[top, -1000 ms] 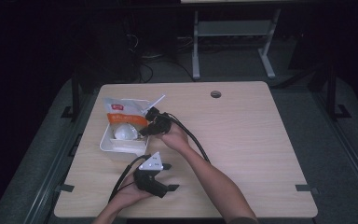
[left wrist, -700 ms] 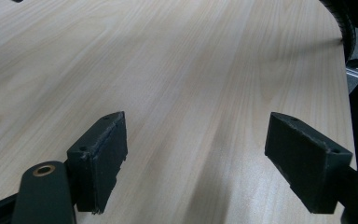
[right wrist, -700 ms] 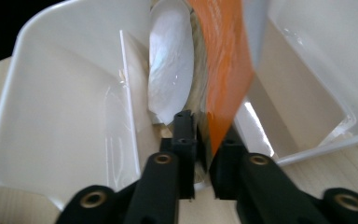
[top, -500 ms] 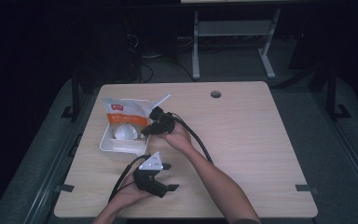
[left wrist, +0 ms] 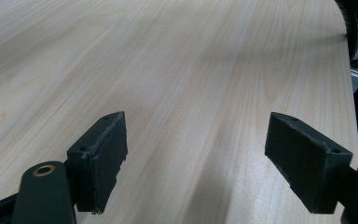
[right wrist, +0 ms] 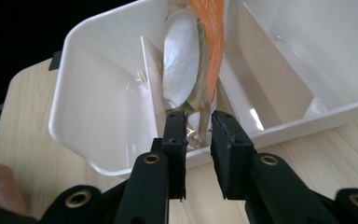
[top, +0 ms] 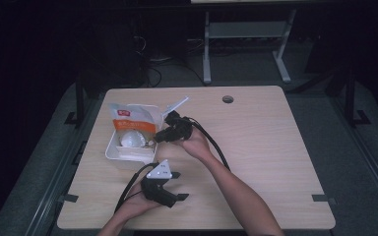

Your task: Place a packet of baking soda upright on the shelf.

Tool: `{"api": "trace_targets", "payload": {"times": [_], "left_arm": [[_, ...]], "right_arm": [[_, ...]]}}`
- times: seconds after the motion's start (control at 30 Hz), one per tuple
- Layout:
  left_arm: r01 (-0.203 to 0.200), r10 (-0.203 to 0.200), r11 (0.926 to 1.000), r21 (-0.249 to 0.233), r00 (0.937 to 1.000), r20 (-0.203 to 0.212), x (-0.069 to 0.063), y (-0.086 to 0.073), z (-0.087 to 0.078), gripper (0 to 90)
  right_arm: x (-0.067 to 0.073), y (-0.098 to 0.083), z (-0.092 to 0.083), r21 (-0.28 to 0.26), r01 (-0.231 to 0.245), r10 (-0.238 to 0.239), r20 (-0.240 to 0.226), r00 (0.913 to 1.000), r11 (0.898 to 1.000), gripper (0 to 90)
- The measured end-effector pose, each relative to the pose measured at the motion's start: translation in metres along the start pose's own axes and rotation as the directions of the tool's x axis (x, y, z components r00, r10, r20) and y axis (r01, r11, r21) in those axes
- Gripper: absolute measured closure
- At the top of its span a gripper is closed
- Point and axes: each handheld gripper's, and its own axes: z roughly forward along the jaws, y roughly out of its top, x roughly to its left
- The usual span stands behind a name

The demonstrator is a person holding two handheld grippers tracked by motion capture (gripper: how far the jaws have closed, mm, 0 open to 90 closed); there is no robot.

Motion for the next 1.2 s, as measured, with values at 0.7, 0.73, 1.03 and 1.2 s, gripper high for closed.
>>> {"api": "trace_targets", "payload": {"times": [0.7,0.73,1.03,1.2], "left_arm": [[0.005,-0.005,1.0000,0.003,1.0000,-0.005,0.002,0.000,0.001,20.7],[0.007,-0.007,1.0000,0.002,1.0000,-0.005,0.002,0.000,0.002,20.7],[0.012,-0.012,0.9999,-0.002,0.9999,-0.010,0.003,0.000,0.001,20.7],[0.017,-0.017,0.9999,-0.002,0.9998,-0.012,0.003,0.000,0.002,20.7]], "right_arm": [[-0.003,-0.023,-0.040,-0.054,-0.042,0.039,-0.038,0.9985,0.998,58.6],[-0.003,-0.024,-0.042,-0.057,-0.039,0.037,-0.036,0.9987,0.998,58.3],[-0.002,-0.033,-0.060,-0.070,-0.039,0.038,-0.026,0.9990,0.997,54.7],[-0.001,-0.041,-0.071,-0.077,-0.047,0.046,-0.021,0.9987,0.996,52.9]]}}
